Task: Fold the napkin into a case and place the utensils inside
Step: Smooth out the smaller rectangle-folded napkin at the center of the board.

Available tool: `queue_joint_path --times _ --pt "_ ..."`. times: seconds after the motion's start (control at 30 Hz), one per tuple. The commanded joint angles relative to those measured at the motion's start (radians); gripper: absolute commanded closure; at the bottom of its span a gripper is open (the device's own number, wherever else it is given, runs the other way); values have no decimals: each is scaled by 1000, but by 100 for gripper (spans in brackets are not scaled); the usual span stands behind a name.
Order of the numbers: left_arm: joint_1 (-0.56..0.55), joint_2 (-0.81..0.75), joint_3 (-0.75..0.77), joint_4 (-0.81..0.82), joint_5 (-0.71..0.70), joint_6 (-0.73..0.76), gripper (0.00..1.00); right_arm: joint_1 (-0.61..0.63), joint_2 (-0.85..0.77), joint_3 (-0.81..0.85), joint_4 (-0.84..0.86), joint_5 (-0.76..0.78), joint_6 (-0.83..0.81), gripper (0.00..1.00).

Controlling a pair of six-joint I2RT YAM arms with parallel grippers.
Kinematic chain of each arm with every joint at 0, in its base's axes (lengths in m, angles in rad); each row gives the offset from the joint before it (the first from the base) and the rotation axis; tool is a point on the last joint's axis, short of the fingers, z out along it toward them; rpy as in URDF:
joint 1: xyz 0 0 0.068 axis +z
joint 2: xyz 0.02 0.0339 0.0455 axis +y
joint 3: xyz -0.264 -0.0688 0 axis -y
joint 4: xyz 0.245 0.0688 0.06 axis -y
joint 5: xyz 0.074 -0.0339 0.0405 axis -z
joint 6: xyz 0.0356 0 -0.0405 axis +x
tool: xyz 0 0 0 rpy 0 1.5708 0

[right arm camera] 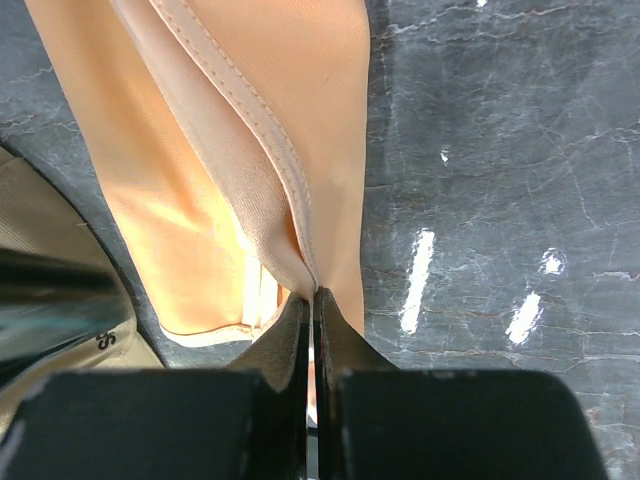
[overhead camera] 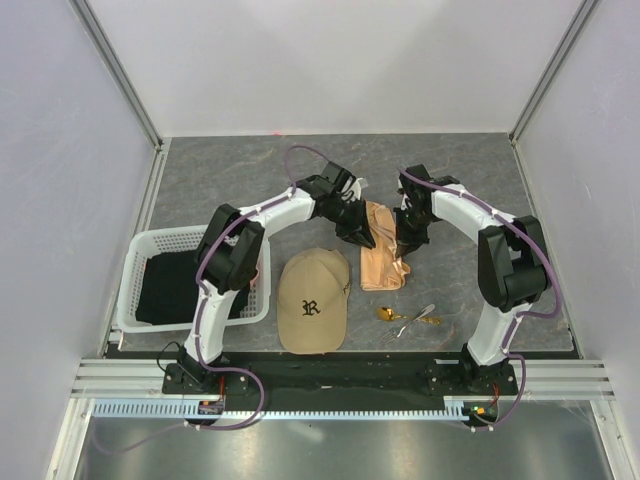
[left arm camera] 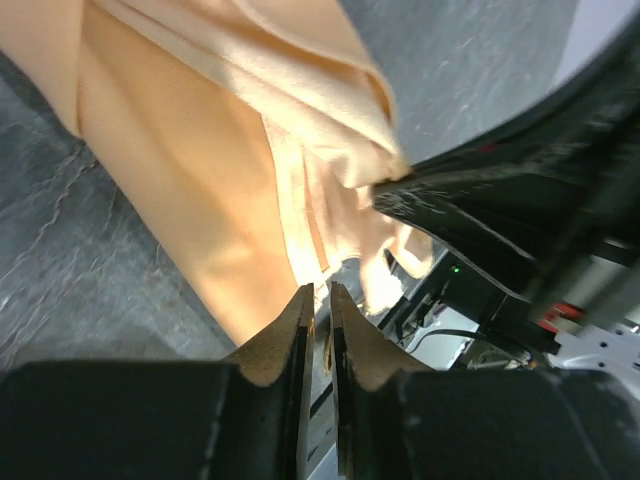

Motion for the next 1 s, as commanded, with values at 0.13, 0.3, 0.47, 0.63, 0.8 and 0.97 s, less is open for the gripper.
queue_joint_path --times 0.13,0.3,0.47,0.63,0.8,0.97 --pt "39 -36 -30 -23 -33 31 76 3 -35 26 -4 -6 -25 100" --pt "43 -5 -21 -49 -49 56 72 2 -34 30 -6 -14 -22 100" --pt "25 44 -1 -44 -24 56 69 2 -29 36 -1 -26 -12 100" --pt "0 90 20 -36 -17 34 75 5 -11 59 2 -57 19 100" --pt "-10 102 20 5 2 -5 88 28 0 72 10 -100 76 100" --pt "-27 105 23 28 6 -34 94 69 17 41 45 -131 134 100"
